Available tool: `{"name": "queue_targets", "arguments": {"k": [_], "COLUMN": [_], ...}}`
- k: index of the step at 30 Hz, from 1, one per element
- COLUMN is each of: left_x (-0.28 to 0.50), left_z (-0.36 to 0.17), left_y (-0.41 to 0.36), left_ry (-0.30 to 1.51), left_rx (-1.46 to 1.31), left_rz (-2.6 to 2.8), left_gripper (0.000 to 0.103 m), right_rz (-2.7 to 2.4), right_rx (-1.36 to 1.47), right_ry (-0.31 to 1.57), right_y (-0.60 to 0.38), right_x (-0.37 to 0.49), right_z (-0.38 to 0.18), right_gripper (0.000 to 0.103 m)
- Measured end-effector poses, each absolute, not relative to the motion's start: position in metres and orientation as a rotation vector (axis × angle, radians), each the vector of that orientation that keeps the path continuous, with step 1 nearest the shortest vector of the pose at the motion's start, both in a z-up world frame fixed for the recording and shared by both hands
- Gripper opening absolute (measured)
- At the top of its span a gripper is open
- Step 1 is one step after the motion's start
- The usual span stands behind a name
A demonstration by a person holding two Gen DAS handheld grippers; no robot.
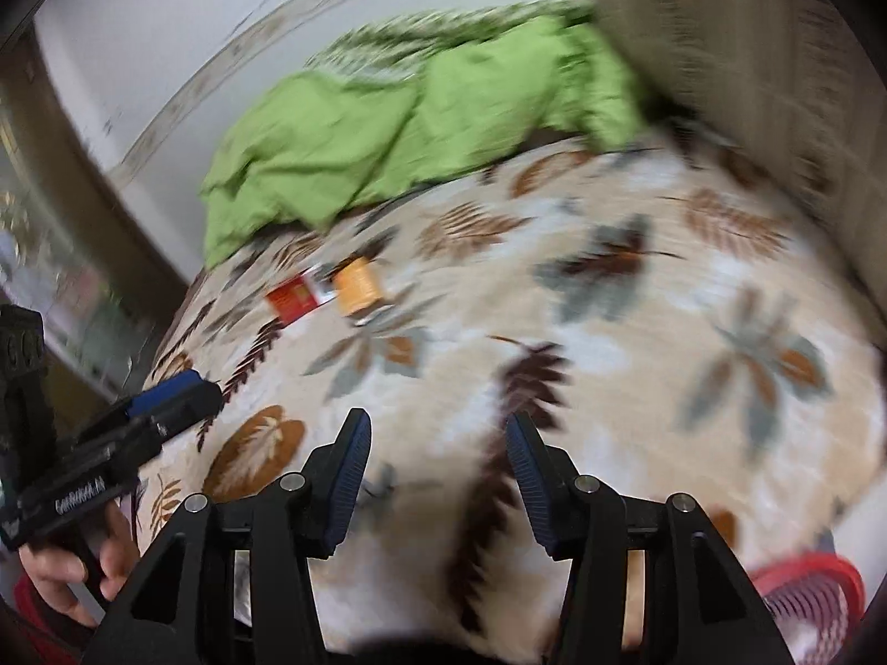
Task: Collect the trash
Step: 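Grasp the red cigarette box with the left gripper while the right grasps the orange box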
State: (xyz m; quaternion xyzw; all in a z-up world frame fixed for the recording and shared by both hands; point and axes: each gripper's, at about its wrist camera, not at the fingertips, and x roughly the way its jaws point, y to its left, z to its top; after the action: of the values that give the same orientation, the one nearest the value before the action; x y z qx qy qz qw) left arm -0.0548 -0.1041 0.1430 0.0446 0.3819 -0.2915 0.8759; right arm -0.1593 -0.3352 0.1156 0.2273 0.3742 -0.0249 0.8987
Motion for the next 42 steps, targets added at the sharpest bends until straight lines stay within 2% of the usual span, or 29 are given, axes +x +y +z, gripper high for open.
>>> {"name": "queue_targets", "arguments": {"k": [7,10,19,31,32,33,34,42], "left_x": [0.033,0.067,0.139,0.177,0.177,0.176,0.175,0.152], "left_z": [0.127,0.117,0.088,0.045,0.042,0.04,0.038,0.039], "left_y": [-0.054,-0.053,-0.082,-0.125,-0.128,-0.129,-0.13,-0.117], "left_ry": [0.818,0.826,0.85,0.9,0.907,0.904,0.904,0.899], "left_rx": [0.053,0.085,0.231,0.364,0.36,0.353,0.338,0.187], "left_rz": [-0.469,-0.463,-0.569,-0.689,-0.693,-0.687,-0.68,-0.577], "left_gripper": [0.063,0.063,0.064,0.063,0.058,0.043,0.039,0.027], "right_rz": [0.026,0.054,0.078,0.054,0.053,0.052,0.049,0.011], "right_rx": [0.363,0.296,0.188,0.13,0.137,0.149,0.156,0.267], "right_ry": [0.831,0.864,0.924,0.994,0.997,1.001,1.001,0.975], "right_y": [-0.299,-0.285,-0.265,-0.266,-0.267,-0.269,-0.27,-0.277], "right_x": [-0.062,-0.022,0.065,0.114,0.115,0.115,0.114,0.085], "right_z": [0.102,0.094,0.065,0.026,0.024,0.021,0.02,0.024], "right_gripper": [0.055,0.06,0.06,0.06,0.06,0.06,0.055,0.053]}}
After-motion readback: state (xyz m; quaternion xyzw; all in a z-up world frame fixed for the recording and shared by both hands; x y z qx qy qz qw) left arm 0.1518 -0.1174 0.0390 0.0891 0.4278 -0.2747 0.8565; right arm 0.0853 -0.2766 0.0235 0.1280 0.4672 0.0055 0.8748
